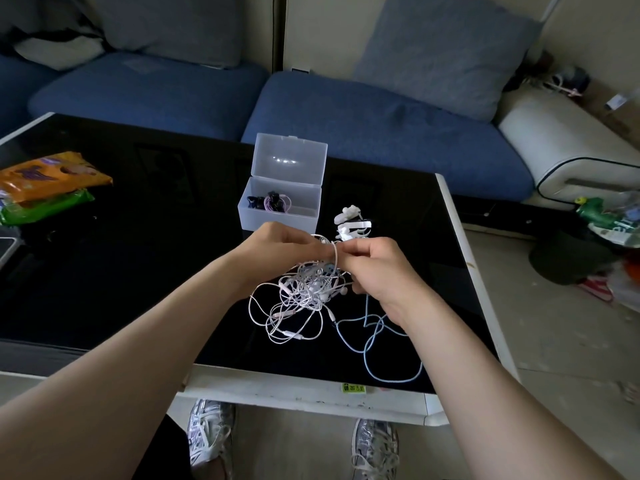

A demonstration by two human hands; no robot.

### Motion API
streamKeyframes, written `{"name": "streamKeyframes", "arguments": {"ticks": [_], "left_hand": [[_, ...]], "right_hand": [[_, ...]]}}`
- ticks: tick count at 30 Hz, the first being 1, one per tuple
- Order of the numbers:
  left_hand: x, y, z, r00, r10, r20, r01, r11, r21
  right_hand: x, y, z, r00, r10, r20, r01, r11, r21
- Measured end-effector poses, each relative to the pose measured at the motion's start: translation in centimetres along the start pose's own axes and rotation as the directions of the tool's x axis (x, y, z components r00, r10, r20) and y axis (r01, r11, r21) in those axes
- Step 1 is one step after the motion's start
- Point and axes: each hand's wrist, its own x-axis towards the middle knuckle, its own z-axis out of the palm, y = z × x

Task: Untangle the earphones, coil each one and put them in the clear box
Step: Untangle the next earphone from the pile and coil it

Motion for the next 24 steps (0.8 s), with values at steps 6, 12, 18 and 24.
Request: {"name": "streamKeyframes", "arguments": {"ticks": [6,12,18,24], "left_hand": [[0.8,-0.2,0.6,0.993,-0.012,-0.12,0.007,0.999,-0.043],[1.5,-0.4,0.9,0.973,-0.133,-0.19,0.116,0.988,-0.101],[1.2,0.5,1.3,0.95,-0.224,-0.217,0.176,0.96,-0.219],[1.0,0.5,0.8,0.975,-0.196,-0.103,0.167,0.956,-0.24]], "right_hand": [[0.2,-0.1,0.1,0.997,0.067,-0.028,-0.065,0.996,0.068],[0.7,-0.4,0.4,0.994,0.105,-0.011,-0.097,0.95,0.297],[0.6,-1.0,0.4,0.988,0.138,0.073,-0.156,0.851,0.502],[0.2,-0.4,0.3,0.993,0.113,-0.03,-0.113,0.993,-0.027]]}}
